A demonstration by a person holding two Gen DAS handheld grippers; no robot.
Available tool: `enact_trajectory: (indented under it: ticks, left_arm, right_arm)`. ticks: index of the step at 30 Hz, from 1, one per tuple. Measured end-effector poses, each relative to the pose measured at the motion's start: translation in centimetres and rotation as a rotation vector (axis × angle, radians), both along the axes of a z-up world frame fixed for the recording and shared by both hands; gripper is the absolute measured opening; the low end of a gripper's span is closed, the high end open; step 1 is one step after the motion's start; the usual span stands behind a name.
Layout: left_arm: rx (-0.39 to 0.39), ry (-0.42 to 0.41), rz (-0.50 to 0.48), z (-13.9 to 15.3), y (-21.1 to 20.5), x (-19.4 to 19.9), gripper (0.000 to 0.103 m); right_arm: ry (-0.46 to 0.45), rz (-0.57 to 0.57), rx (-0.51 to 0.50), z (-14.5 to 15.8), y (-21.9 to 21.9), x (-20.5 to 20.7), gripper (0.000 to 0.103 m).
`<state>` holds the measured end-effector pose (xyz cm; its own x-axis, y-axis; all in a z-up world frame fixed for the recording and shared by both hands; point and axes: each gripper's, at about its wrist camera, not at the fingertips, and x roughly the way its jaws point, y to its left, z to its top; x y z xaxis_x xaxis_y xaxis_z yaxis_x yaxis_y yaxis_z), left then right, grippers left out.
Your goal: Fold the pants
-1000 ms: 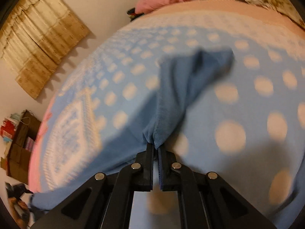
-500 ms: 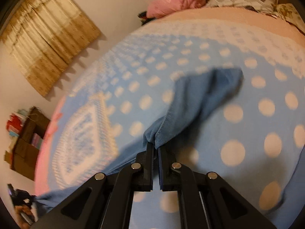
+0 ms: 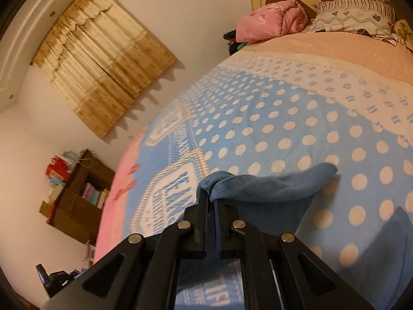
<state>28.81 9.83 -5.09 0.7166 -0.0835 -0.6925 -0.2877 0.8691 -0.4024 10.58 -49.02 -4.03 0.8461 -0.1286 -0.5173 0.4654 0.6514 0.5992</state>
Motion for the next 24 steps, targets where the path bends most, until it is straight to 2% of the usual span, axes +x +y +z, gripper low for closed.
enact_trajectory:
  ticks: [5, 9, 15, 18, 24]
  left_arm:
    - [-0.032, -0.051, -0.024, 1.4, 2.8, -6.9, 0.006]
    - [-0.062, -0.024, -0.006, 0.2, 6.2, -12.1, 0.006]
    - [-0.08, 0.086, 0.03, -4.6, 9.3, -16.8, 0.006]
    - [-0.085, 0.118, 0.041, -6.4, 9.7, -18.2, 0.006]
    - [-0.079, 0.141, 0.07, -8.0, 10.7, -20.0, 0.006]
  right_arm:
    - [-0.054, 0.014, 0.019, 0.4, 1.4, -6.4, 0.004]
    - [-0.043, 0.034, 0.002, -0.6, 2.9, -11.5, 0.004]
    - [0.037, 0.015, 0.058, -5.5, 4.9, -18.6, 0.004]
    - [0.1, 0.001, 0.072, -8.0, 5.6, -20.5, 0.004]
    - [0.241, 0.008, 0.092, -13.2, 7.2, -22.5, 0.004]
